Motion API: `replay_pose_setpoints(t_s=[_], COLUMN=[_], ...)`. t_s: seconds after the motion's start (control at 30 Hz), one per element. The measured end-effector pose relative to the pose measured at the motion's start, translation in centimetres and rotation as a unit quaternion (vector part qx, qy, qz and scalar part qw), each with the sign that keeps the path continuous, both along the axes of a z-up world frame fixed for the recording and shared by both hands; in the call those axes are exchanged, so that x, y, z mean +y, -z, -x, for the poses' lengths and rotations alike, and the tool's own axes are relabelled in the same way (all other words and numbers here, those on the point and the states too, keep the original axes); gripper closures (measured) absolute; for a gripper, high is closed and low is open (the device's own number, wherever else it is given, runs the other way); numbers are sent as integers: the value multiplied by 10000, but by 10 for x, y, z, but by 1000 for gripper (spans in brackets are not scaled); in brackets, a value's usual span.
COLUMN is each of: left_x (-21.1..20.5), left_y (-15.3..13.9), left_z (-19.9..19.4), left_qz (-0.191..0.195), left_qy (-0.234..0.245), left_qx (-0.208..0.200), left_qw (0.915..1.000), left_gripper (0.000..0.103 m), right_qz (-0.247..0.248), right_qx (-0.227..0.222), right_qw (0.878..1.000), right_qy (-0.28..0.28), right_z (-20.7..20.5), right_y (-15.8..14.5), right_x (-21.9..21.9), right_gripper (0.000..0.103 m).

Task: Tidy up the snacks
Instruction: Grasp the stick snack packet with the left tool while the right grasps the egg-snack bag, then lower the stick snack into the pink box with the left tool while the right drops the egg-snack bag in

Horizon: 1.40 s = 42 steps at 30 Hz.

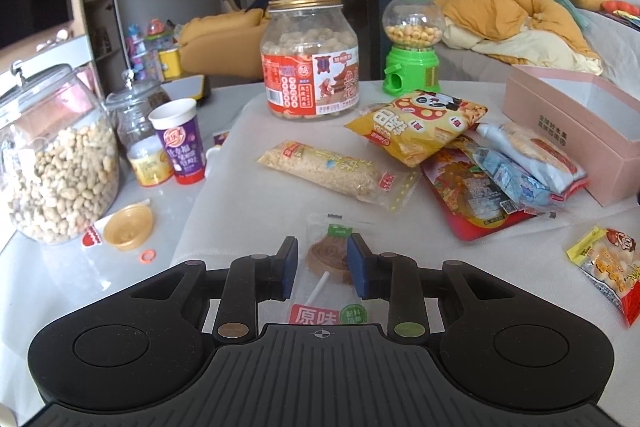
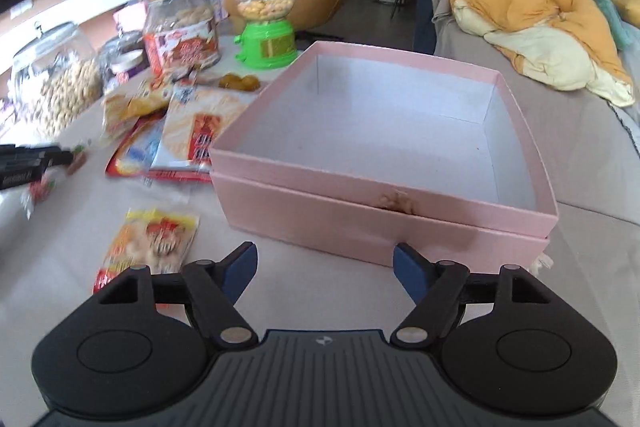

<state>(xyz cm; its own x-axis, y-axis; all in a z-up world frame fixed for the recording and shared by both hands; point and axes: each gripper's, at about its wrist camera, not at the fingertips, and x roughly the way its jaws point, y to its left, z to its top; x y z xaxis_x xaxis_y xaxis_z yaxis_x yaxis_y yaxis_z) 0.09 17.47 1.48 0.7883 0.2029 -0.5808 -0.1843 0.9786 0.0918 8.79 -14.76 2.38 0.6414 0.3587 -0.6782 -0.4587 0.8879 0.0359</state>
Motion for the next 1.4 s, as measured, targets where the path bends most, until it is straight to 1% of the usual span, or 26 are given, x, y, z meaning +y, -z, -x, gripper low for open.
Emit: replay_pose_setpoints(t_s=[0.1, 0.17, 0.23, 0.27, 0.33, 0.37, 0.4, 0.47, 0.53, 0.57, 0.6, 0.67, 0.73, 0.8, 0.9, 1.0, 1.07, 1.17, 1.2, 1.23, 1.27, 1.33, 1.37, 1.4], left_x=[0, 1, 0, -3, -10, -12, -12, -6, 0, 2, 2, -2, -9, -23, -53, -80, -102, -134, -142, -148, -150, -150, -149, -146], left_y=[-1, -2, -1, 1, 6, 7, 7, 7, 7, 7, 7, 5, 3, -1, -12, -41, -67, -106, -117, -125, -128, -126, -123, -118], left_z=[3, 6, 7, 7, 5, 3, 1, -6, -10, -12, -14, -15, -12, -3, 12, 14, 4, -29, -44, -62, -80, -120, -130, -138], left_qz=[-77, 39, 310, 319, 28, -62, -67, 101, 292, 362, 407, 375, 367, 414, 306, 628, 713, 783, 908, 1130, 1368, 2003, 2168, 2236], left_qy=[28, 156, 438, 539, 574, 540, 480, 311, 177, 156, 167, 182, 225, 517, 859, 1310, 1612, 1963, 2042, 2106, 2148, 2071, 1937, 1750], left_qx=[37, 95, 239, 262, 307, 269, 270, 272, 276, 283, 305, 350, 404, 393, 239, -100, -390, -860, -1046, -1186, -1229, -1051, -1006, -1015], left_qw=[10000, 9998, 9983, 9977, 9979, 9982, 9985, 9991, 9990, 9988, 9986, 9985, 9983, 9970, 9956, 9893, 9836, 9736, 9691, 9638, 9592, 9518, 9515, 9535], left_gripper=[70, 70, 60, 55, 52, 52, 51, 51, 50, 50, 51, 57, 61, 61, 61, 61, 61, 61, 59, 56, 56, 57, 57, 58], right_qz=[-60, -92, -257, -399, -584, -560, -477, -85, 341, 471, 419, 275, 329, 411, 414, 450, 410, 298, 271, 245, 205, 69, -19, -113], right_qx=[8, 115, 363, 480, 655, 666, 641, 527, 389, 323, 285, 339, 270, 246, 142, -34, -157, -370, -449, -525, -607, -732, -792, -868], right_qw=[10000, 9998, 9986, 9970, 9929, 9917, 9911, 9906, 9905, 9902, 9906, 9916, 9928, 9917, 9919, 9938, 9947, 9956, 9958, 9959, 9960, 9966, 9967, 9962], right_qy=[-42, -123, -303, -452, -800, -950, -1065, -1256, -1277, -1273, -1269, -1216, -1124, -1191, -1190, -1019, -925, -803, -752, -695, -617, -385, -197, 9], right_z=[-15, -20, -18, -13, 1, 10, 17, 34, 43, 45, 45, 42, 42, 46, 54, 60, 63, 64, 63, 61, 57, 46, 36, 26], right_y=[4, 6, 5, 4, 0, -1, 0, 3, 10, 13, 14, 13, 10, 6, -2, -15, -27, -46, -51, -56, -62, -72, -78, -83], right_x=[16, 27, 39, 43, 56, 64, 70, 88, 98, 98, 96, 89, 85, 80, 62, 39, 22, 4, 0, -2, -4, -7, -9, -10], right_gripper=[27, 27, 27, 27, 26, 26, 24, 24, 24, 24, 23, 24, 41, 44, 45, 45, 45, 45, 45, 45, 45, 45, 45, 45])
